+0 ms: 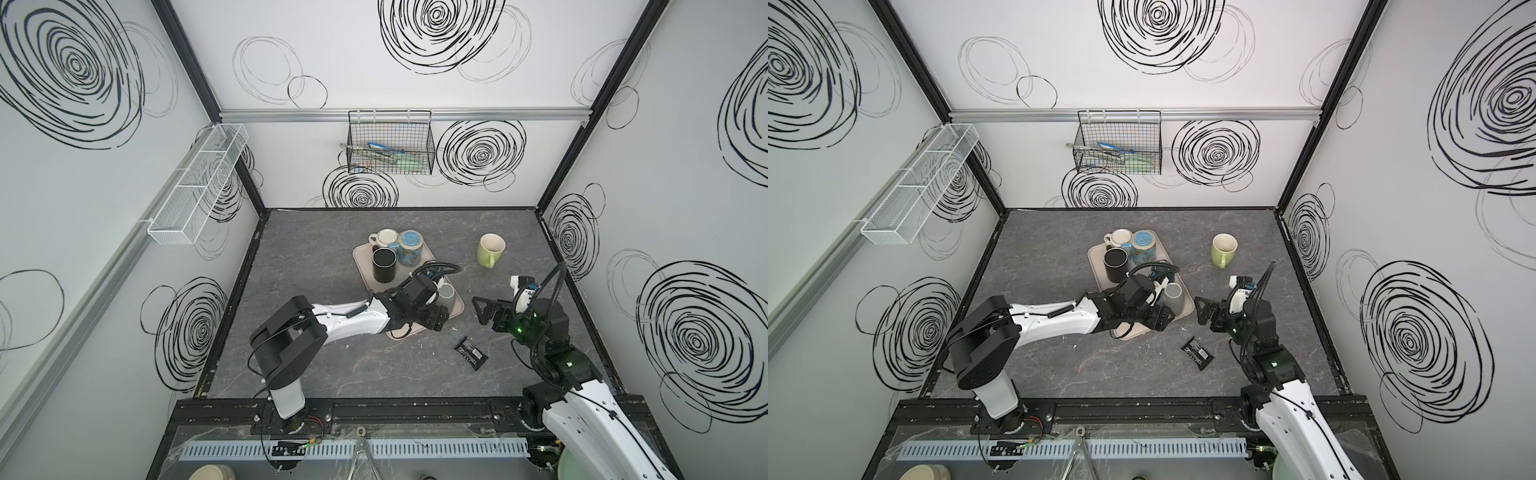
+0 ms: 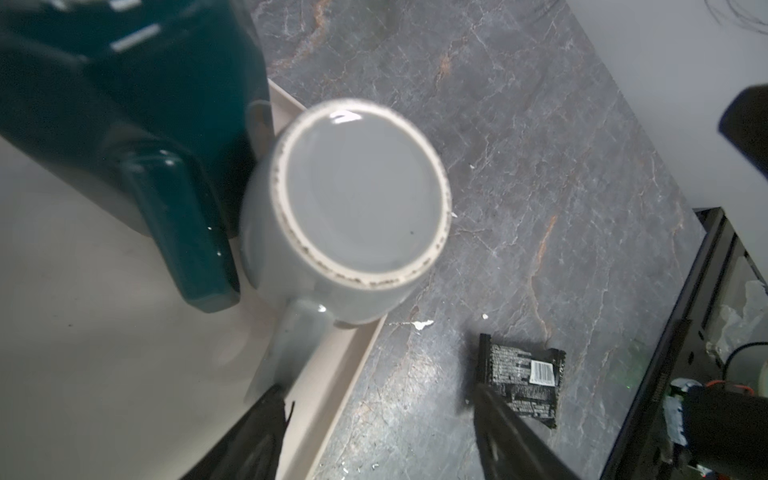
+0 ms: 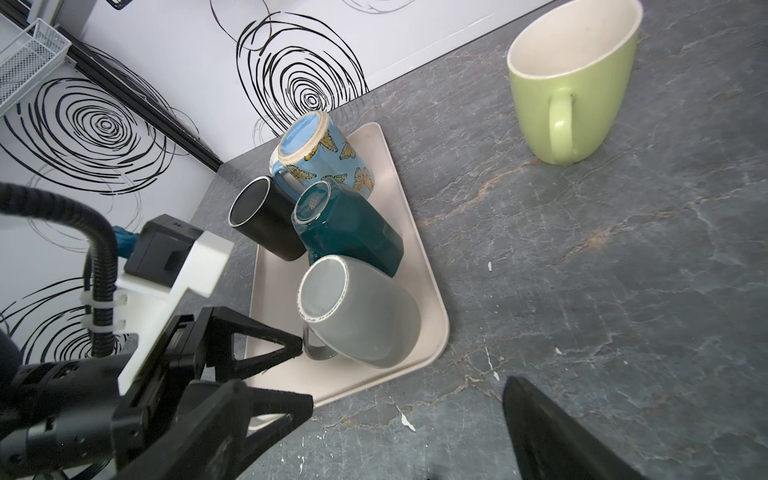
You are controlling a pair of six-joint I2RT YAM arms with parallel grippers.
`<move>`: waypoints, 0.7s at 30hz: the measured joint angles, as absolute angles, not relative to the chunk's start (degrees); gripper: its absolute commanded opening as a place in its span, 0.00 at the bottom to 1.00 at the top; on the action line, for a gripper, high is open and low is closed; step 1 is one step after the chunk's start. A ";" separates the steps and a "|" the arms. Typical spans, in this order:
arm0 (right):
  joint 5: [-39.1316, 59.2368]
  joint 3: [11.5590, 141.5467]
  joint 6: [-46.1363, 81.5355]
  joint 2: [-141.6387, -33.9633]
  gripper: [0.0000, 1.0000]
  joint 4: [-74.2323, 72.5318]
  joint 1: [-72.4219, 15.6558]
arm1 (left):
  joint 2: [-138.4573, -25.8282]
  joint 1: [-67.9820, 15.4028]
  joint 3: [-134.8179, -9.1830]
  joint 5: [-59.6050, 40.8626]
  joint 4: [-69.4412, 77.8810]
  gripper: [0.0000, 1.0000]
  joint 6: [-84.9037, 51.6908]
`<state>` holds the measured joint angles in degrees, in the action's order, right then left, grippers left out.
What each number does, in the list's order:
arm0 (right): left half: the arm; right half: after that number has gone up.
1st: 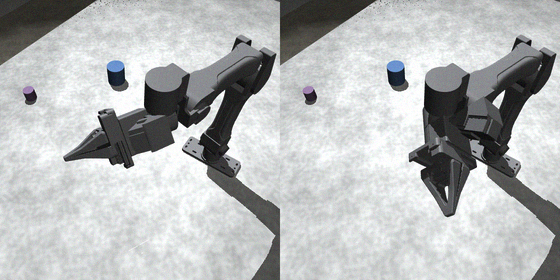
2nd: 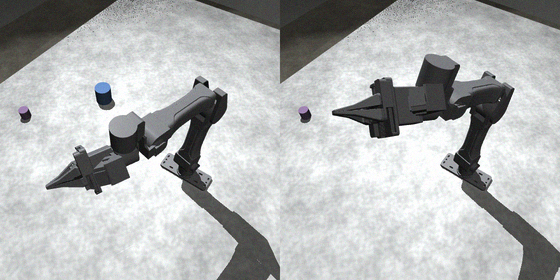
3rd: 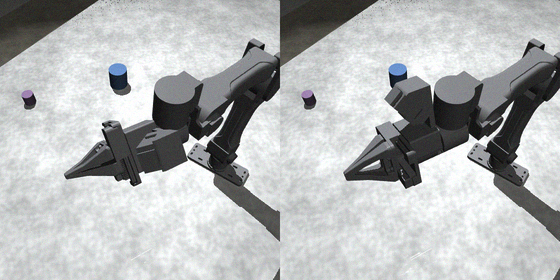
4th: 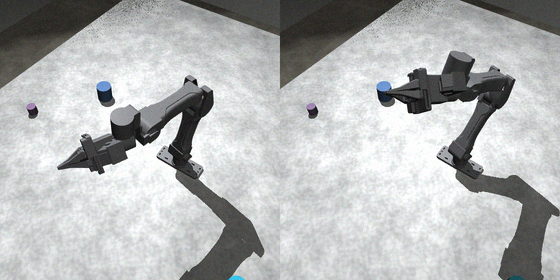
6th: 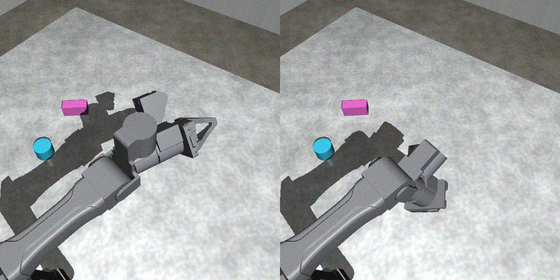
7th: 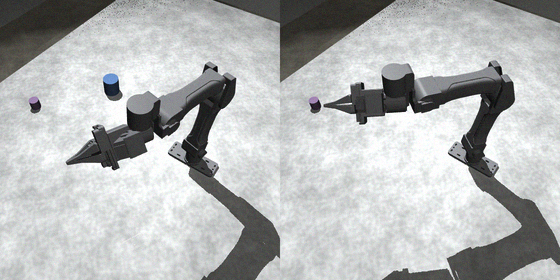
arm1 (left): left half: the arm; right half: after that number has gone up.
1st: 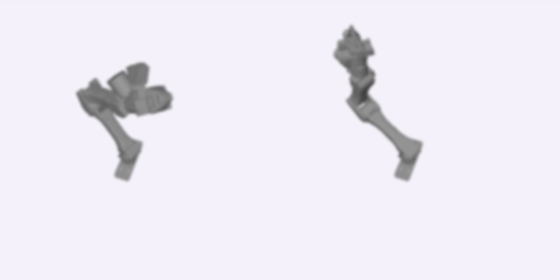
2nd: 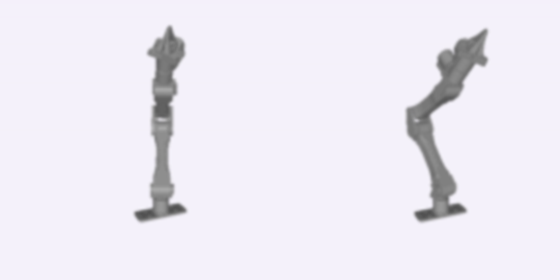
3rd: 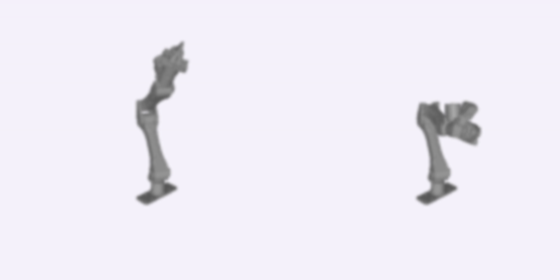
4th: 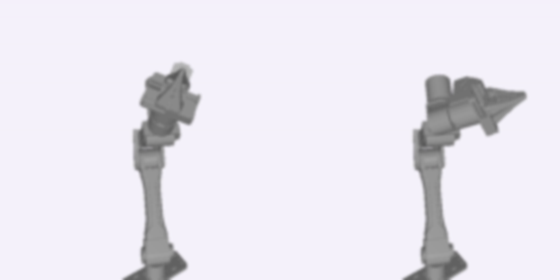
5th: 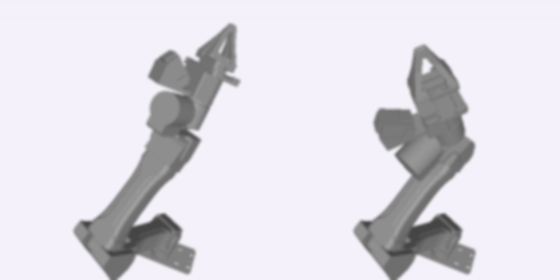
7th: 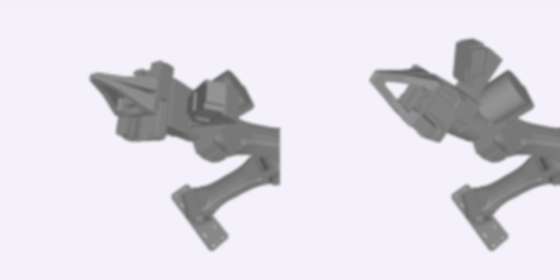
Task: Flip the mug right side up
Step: 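Move the left gripper over the upside-down grey mug on the tray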
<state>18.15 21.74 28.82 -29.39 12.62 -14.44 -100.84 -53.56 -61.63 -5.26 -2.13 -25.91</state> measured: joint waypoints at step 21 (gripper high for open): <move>17.10 21.67 29.82 -29.04 1.00 13.02 -14.44 | -101.80 -55.96 -64.40 8.91 -9.61 0.68 -21.47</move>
<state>17.10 21.67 29.82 -29.04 13.02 -14.44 -101.80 -55.96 -64.40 8.91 -9.61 -21.47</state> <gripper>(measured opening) 0.994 0.683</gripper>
